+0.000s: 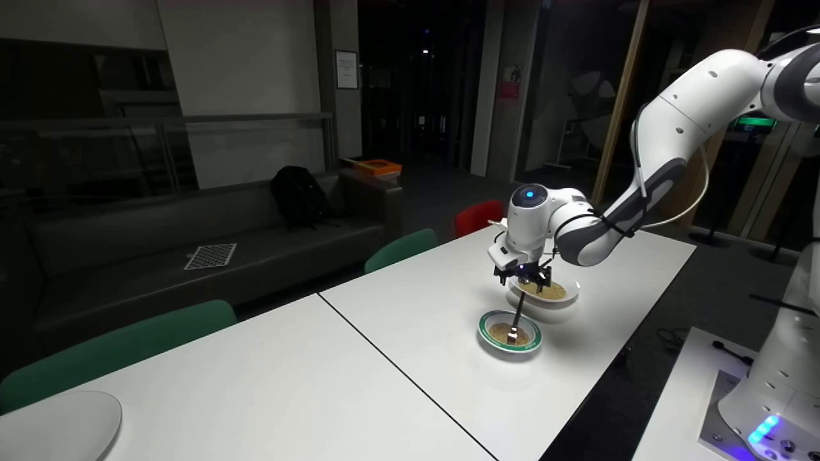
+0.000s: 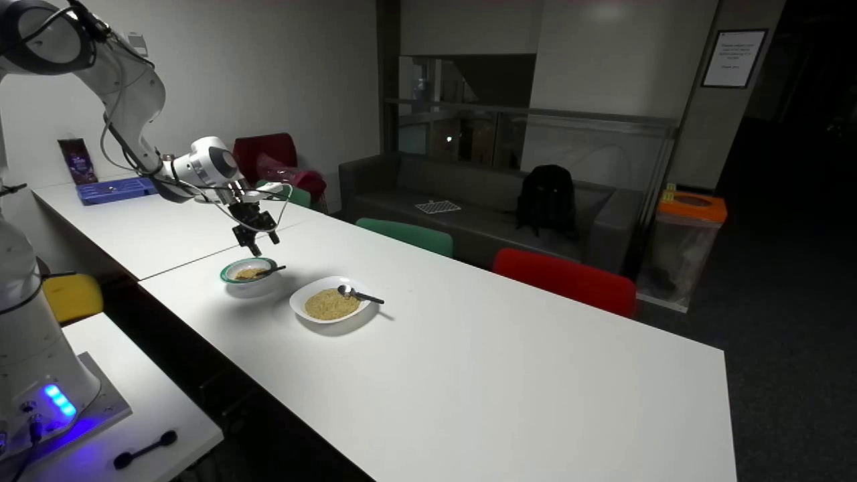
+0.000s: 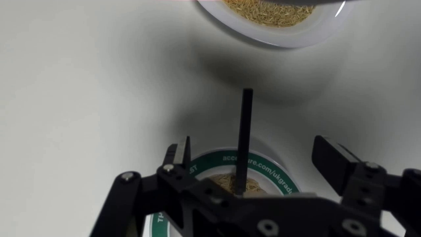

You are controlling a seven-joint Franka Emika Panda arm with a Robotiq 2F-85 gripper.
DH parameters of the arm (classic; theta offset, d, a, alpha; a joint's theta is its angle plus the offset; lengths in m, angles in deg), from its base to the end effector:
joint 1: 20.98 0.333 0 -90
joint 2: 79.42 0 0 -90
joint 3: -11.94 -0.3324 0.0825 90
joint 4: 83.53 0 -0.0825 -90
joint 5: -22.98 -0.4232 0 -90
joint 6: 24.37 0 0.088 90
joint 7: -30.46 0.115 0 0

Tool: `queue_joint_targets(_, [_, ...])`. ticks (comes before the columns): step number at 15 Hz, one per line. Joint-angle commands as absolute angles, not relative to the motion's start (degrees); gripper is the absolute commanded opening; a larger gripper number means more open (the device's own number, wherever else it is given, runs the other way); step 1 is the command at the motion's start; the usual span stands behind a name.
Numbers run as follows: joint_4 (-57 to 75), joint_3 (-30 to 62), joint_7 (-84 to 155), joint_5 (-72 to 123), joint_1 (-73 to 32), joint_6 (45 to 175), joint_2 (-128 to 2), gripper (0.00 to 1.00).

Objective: Use the fork to stir the bowl

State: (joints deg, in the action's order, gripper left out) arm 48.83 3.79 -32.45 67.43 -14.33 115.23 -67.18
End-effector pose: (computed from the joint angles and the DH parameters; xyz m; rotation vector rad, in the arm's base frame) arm 0.5260 0.1352 0.2232 1.5123 2.2940 -0.3419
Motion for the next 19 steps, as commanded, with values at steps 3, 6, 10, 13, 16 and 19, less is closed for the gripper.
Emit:
queue_joint_targets(3, [53.9, 2.9, -37.2, 59.0, -15.6, 120.0, -77.7, 1.0])
queue_joint_targets(6, [57.7, 3.3, -41.6, 52.1, -14.9, 122.7, -84.2, 1.0])
queue_joint_targets(10, [63.8, 4.5, -50.0, 41.7, -12.1, 123.6, -94.4, 1.0])
queue_joint_targets(13, [66.9, 5.7, -55.2, 36.0, -8.8, 121.8, -100.0, 1.0])
queue_joint_targets(16, [64.8, 5.1, -52.3, 38.0, -9.2, 121.5, -97.4, 1.0])
queue_joint_targets(19, [65.7, 5.3, -52.3, 38.0, -9.0, 121.5, -98.4, 1.0])
